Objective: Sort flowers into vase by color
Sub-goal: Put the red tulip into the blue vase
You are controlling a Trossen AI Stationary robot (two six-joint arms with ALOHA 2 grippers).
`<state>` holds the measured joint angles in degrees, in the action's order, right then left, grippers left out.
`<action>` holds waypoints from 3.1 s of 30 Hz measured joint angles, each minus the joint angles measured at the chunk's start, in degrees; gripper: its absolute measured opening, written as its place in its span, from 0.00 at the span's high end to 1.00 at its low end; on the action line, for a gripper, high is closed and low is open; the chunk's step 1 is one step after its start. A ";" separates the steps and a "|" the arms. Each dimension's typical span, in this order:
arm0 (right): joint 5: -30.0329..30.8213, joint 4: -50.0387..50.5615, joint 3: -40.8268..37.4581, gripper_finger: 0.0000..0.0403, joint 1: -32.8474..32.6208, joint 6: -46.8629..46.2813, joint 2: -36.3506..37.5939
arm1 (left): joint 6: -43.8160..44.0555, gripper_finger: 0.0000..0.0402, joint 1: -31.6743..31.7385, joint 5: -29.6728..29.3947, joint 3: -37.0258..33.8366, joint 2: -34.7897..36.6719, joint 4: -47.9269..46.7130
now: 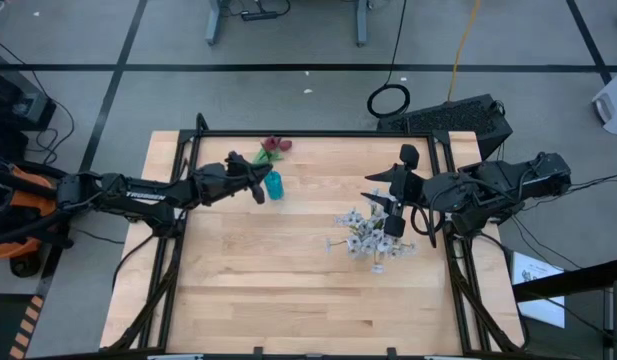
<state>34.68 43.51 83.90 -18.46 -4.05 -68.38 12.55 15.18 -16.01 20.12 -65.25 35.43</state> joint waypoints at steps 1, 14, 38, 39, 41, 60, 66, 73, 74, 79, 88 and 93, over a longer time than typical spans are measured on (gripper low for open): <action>0.00 0.02 0.00 0.60 -0.02 0.00 0.00 | 0.53 0.93 0.00 0.04 0.00 0.00 -0.55; 0.02 0.02 0.00 0.60 0.00 -0.02 0.00 | 1.31 0.71 -0.33 0.78 0.00 0.00 -2.22; 0.00 0.20 0.00 0.60 0.00 -0.24 0.00 | 4.82 0.45 -0.42 2.36 0.02 10.42 -14.97; 0.01 0.21 0.00 0.60 -0.02 -0.24 0.00 | 5.09 0.45 -0.44 2.39 0.02 11.13 -16.65; 0.02 0.22 -0.01 0.60 0.00 -0.24 0.00 | 5.38 0.45 -0.72 2.45 0.02 12.62 -19.88; 0.00 1.76 -0.02 0.60 0.00 -0.73 0.00 | 13.95 0.45 -4.74 -6.77 0.02 17.20 -42.53; 0.01 1.67 -0.02 0.60 0.00 -0.92 -0.02 | 15.64 0.47 -4.56 -12.60 0.02 16.42 -43.47; 0.02 1.20 -0.02 0.60 0.00 -0.81 -0.02 | 12.09 0.57 -1.25 -15.09 0.04 11.14 -43.07; 0.00 1.20 -0.02 0.60 -0.02 -0.83 -0.02 | 11.37 0.57 -0.65 -15.54 0.04 10.08 -43.11; -0.09 1.20 -0.02 0.60 0.00 -0.85 -0.88 | 7.89 0.58 2.14 -15.55 0.04 5.14 -42.95; 0.12 1.22 -0.02 0.60 0.02 0.56 -2.32 | 2.28 0.59 5.66 -12.57 0.04 -2.06 -36.06; 0.18 1.74 -0.02 0.60 0.02 0.50 -2.25 | -2.20 0.59 6.65 -11.83 0.04 -3.36 -36.41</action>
<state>34.86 45.25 83.88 -18.44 -3.56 -70.63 10.34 21.83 -27.84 20.16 -68.61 -0.98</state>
